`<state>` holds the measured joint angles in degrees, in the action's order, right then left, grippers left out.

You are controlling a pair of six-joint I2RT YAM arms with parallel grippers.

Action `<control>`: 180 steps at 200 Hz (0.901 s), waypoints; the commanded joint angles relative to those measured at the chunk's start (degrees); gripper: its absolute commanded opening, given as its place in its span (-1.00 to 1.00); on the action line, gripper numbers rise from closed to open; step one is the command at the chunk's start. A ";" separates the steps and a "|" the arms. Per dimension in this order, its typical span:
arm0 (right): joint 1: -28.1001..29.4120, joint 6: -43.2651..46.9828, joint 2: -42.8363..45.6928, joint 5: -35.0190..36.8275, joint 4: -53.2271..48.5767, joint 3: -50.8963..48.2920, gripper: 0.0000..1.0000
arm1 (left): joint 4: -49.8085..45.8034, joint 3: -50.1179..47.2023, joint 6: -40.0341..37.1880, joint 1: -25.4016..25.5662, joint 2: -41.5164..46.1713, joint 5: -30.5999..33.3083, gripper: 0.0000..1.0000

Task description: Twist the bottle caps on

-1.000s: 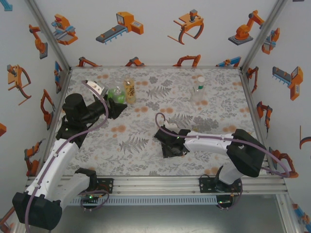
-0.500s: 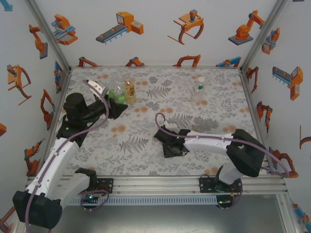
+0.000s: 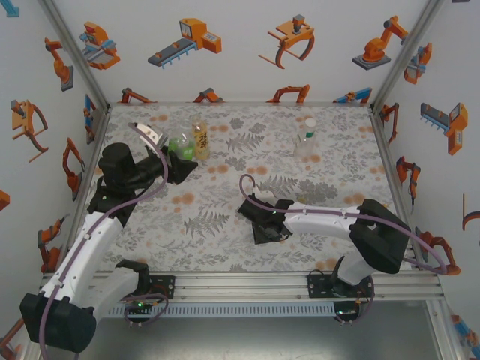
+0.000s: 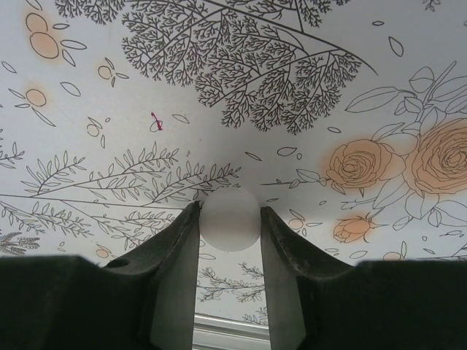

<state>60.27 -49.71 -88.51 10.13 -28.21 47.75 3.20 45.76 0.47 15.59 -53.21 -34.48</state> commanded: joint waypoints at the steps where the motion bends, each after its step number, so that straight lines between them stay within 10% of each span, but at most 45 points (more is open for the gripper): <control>1: 0.20 0.73 0.60 0.99 -0.77 1.14 -0.41 | 0.44 2.01 0.07 -0.47 0.04 -1.20 -0.85; 180: -23.48 35.20 16.53 -35.29 33.73 3.91 -0.71 | -20.20 9.07 -21.48 8.07 -4.50 -10.09 -1.00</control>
<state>40.07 -22.57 -75.68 -14.09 -5.58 52.42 -12.58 52.66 -15.03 22.17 -58.02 -39.97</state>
